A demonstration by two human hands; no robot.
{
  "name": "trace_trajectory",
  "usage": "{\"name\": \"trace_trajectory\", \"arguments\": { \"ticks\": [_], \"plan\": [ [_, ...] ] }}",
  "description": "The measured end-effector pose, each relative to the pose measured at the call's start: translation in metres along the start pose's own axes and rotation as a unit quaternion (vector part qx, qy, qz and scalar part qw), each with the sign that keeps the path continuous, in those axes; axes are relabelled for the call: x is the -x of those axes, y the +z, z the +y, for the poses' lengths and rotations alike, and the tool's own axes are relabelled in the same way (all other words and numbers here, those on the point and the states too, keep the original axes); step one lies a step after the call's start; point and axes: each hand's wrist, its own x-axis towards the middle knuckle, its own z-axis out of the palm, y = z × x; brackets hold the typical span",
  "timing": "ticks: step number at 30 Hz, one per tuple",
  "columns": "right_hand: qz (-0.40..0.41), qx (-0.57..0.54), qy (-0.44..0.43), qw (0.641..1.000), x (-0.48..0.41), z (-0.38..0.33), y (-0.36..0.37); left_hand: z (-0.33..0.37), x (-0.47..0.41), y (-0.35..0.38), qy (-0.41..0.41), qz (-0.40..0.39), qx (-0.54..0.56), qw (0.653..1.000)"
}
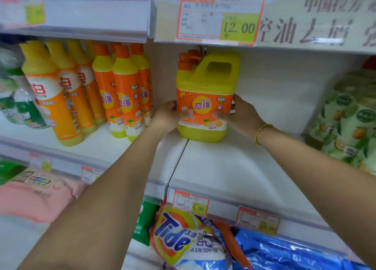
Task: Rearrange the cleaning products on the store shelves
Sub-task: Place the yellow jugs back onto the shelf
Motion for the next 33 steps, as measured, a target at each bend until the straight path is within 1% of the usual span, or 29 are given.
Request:
{"name": "trace_trajectory", "arguments": {
  "ticks": [1,3,4,5,6,7,8,9,10,11,13,16,18,19,21,23,26,28,31,33],
  "plan": [
    [-0.010,0.034,0.009,0.999,0.002,-0.004,-0.002,0.005,0.006,-0.003,-0.005,0.023,-0.028,0.999],
    [-0.051,0.100,0.073,0.991,0.011,-0.014,-0.004,0.020,0.028,-0.012,-0.014,0.074,-0.077,0.994],
    [-0.071,0.141,0.112,0.981,0.019,-0.022,-0.005,0.029,0.048,-0.017,-0.015,0.099,-0.083,0.992],
    [-0.075,0.186,0.130,0.971,0.030,-0.031,-0.005,0.038,0.072,-0.021,-0.009,0.122,-0.077,0.990],
    [-0.056,0.219,0.110,0.968,0.042,-0.039,-0.003,0.044,0.100,-0.025,-0.003,0.139,-0.069,0.988],
    [-0.027,0.228,0.069,0.971,0.057,-0.048,0.000,0.049,0.132,-0.029,-0.002,0.157,-0.063,0.986],
    [-0.003,0.200,0.024,0.979,0.074,-0.056,0.005,0.051,0.165,-0.033,-0.004,0.173,-0.070,0.982],
    [0.004,0.157,-0.011,0.988,0.093,-0.065,0.011,0.048,0.197,-0.038,-0.004,0.187,-0.082,0.979],
    [-0.019,0.118,-0.034,0.992,0.114,-0.072,0.021,0.043,0.228,-0.043,-0.013,0.195,-0.095,0.976],
    [-0.059,0.088,-0.055,0.993,0.137,-0.081,0.031,0.032,0.256,-0.050,-0.029,0.200,-0.107,0.974],
    [-0.166,0.063,-0.080,0.981,0.175,-0.085,0.064,0.001,0.306,-0.066,-0.087,0.215,-0.133,0.964],
    [-0.324,0.071,-0.070,0.941,0.220,-0.066,0.130,-0.064,0.371,-0.090,-0.212,0.208,-0.193,0.935],
    [-0.411,0.093,-0.045,0.906,0.248,-0.049,0.176,-0.110,0.403,-0.099,-0.326,0.165,-0.193,0.911],
    [-0.440,0.101,-0.031,0.892,0.261,-0.041,0.196,-0.133,0.415,-0.099,-0.379,0.133,-0.186,0.897],
    [-0.478,0.121,-0.003,0.870,0.285,-0.027,0.231,-0.168,0.430,-0.091,-0.449,0.073,-0.163,0.875],
    [-0.485,0.156,0.012,0.861,0.302,-0.016,0.256,-0.187,0.436,-0.077,-0.471,0.036,-0.155,0.867],
    [-0.458,0.187,0.029,0.868,0.311,-0.007,0.274,-0.205,0.435,-0.064,-0.455,0.030,-0.135,0.880],
    [-0.461,0.196,0.033,0.865,0.311,-0.006,0.277,-0.210,0.433,-0.062,-0.443,0.044,-0.141,0.884],
    [-0.468,0.199,0.035,0.861,0.306,-0.012,0.276,-0.212,0.430,-0.062,-0.431,0.074,-0.090,0.895],
    [-0.468,0.213,0.031,0.857,0.301,-0.026,0.273,-0.210,0.431,-0.064,-0.426,0.078,-0.071,0.899]
  ]
}}
